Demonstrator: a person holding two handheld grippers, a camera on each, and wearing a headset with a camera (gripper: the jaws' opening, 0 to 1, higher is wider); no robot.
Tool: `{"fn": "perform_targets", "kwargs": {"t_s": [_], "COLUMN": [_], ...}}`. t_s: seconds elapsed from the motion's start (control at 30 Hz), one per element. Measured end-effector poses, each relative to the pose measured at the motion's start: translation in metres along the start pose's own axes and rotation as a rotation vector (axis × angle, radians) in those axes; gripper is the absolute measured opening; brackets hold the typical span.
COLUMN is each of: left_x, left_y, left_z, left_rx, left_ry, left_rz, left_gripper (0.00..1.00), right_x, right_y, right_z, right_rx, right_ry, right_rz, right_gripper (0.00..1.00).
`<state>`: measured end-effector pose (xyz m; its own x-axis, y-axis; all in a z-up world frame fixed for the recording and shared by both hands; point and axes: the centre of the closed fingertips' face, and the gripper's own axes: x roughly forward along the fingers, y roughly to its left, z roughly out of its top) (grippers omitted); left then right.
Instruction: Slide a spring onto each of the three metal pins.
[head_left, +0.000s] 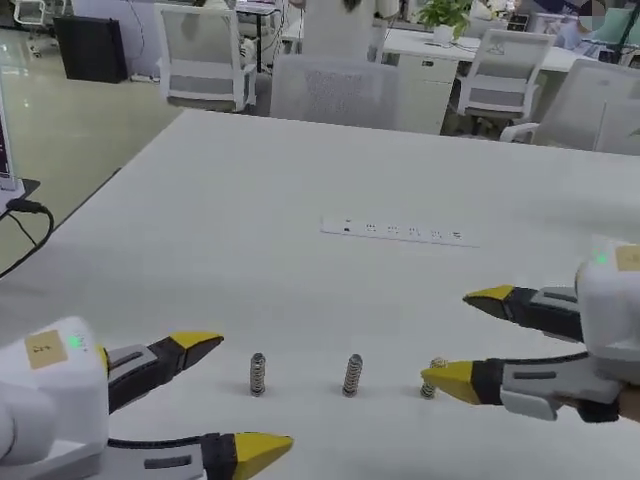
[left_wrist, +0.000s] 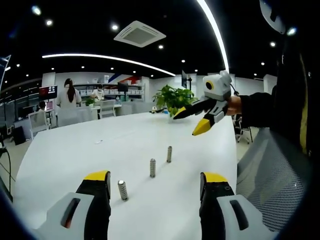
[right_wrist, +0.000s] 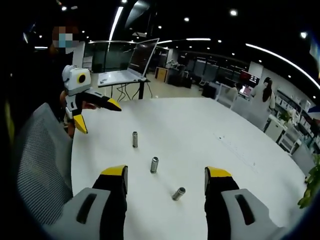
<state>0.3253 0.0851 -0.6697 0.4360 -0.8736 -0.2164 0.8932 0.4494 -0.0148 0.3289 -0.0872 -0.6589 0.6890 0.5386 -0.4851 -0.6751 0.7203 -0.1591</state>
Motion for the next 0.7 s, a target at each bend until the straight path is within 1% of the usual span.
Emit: {"fn": "perform_targets", "kwargs": {"t_s": [0.1, 0.2, 0.3, 0.33, 0.4, 0.47, 0.57, 0.63, 0.7], "left_x": [-0.003, -0.007, -0.01, -0.01, -0.011, -0.011, -0.011, -0.013, -0.014], "left_y": [0.0, 0.001, 0.005, 0.006, 0.006, 0.005, 0.006, 0.006, 0.005], "left_z": [-0.001, -0.003, -0.012, -0.012, -0.018, -0.022, -0.027, -0.03, -0.033], "left_rx": [-0.005, -0.012, -0.034, -0.038, -0.051, -0.058, -0.072, -0.082, -0.082], "left_ry": [0.003, 0.003, 0.01, 0.01, 0.012, 0.015, 0.022, 0.024, 0.034], "left_rz": [0.005, 0.012, 0.031, 0.034, 0.04, 0.047, 0.057, 0.063, 0.065], "left_gripper": [0.71, 0.73, 0.74, 0.74, 0.75, 0.75, 0.77, 0.78, 0.79], "right_x": [-0.005, -0.01, -0.013, -0.015, -0.016, -0.017, -0.017, -0.016, -0.015], "right_y": [0.0, 0.003, 0.008, 0.009, 0.009, 0.009, 0.009, 0.01, 0.011], "right_z": [-0.012, -0.022, -0.035, -0.039, -0.046, -0.047, -0.047, -0.049, -0.053], "right_rx": [0.026, 0.068, 0.092, 0.104, 0.118, 0.13, 0.158, 0.165, 0.171], "right_ry": [0.006, -0.01, -0.005, -0.007, -0.006, -0.008, -0.03, -0.031, -0.021], "right_rz": [-0.026, -0.039, -0.045, -0.051, -0.062, -0.074, -0.088, -0.094, -0.09], "right_gripper": [0.66, 0.7, 0.73, 0.74, 0.77, 0.78, 0.82, 0.85, 0.86]}}
